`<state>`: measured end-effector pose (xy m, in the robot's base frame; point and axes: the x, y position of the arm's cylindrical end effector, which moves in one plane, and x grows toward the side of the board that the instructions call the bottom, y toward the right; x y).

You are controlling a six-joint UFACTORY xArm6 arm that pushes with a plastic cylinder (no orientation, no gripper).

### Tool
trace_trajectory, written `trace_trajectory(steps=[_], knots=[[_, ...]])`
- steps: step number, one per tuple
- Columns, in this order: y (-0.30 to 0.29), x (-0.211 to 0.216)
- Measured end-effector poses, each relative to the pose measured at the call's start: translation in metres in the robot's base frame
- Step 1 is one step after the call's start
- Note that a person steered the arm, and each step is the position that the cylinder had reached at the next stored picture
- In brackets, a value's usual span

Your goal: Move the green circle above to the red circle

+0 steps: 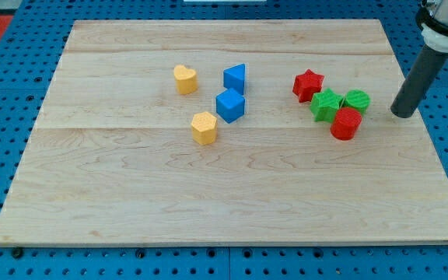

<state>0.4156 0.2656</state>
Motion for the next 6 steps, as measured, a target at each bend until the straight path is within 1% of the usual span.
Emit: trace_trajectory(steps=[1, 2, 3, 6], knots=[[0.001, -0.014], [-0.014, -0.026], [-0.018, -0.027], [-0.059, -0.027]])
